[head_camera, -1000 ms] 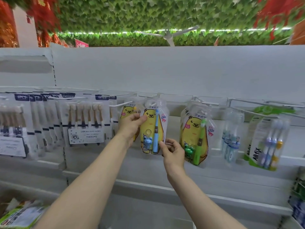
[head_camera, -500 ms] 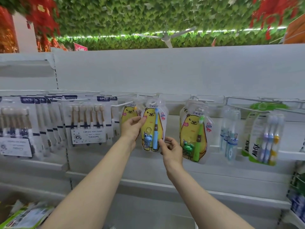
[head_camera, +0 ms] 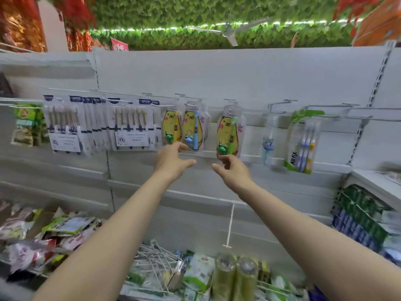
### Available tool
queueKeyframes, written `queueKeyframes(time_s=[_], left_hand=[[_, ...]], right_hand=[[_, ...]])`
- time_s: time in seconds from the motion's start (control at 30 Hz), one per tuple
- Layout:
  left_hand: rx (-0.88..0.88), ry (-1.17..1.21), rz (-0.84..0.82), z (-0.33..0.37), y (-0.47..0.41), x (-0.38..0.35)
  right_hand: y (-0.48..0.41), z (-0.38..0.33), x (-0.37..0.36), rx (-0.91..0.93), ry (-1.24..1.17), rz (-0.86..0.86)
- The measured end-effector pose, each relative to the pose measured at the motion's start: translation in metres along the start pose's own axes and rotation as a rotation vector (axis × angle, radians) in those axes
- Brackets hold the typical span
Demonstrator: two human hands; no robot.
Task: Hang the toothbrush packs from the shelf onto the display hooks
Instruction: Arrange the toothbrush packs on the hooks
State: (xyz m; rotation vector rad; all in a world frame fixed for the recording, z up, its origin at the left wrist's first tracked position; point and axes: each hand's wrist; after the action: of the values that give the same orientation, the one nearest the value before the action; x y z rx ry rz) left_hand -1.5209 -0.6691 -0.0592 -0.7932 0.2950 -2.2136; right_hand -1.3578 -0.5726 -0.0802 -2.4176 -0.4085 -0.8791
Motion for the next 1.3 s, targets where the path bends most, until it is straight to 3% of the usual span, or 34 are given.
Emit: queueKeyframes(time_s=[0.2,0.3,0.77,1.03,1.3], left_hand=[[-0.097,-0.243,-0.177,0.061,0.067,-0.023],[-0.190,-0.314,-0.211,0.098,0.082,-0.047],[-0.538,-0.187,-0.389,0.301,0.169,-0.235],[-0.629,-0.126,-0.512,0.431,0.252,-0.383],[-0.656,-0.078,-0.531,0.532,0.311,-0.511]], right_hand=[[0.048,0.020,0.115,0.228,0.677,-0.070],[0.071,0.036,0.168,0.229,0.825,-0.029],[0.186,0.173,0.397,-0.088,0.928,0.129],[0.252,0.284,0.559,-0.226,0.973,0.148],[0.294,0.383,0.691,-0.269,0.955,0.181]])
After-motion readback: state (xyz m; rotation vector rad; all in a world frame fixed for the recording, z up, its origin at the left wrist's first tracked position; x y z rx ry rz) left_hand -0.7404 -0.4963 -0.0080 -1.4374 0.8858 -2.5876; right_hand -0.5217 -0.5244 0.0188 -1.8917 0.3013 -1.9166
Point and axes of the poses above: each hand's wrist, its own y-axis away from the middle knuckle, its own x-axis out of the back of the hand, z = x × y, and after that the axes turned 10 degrees about y, right-handed
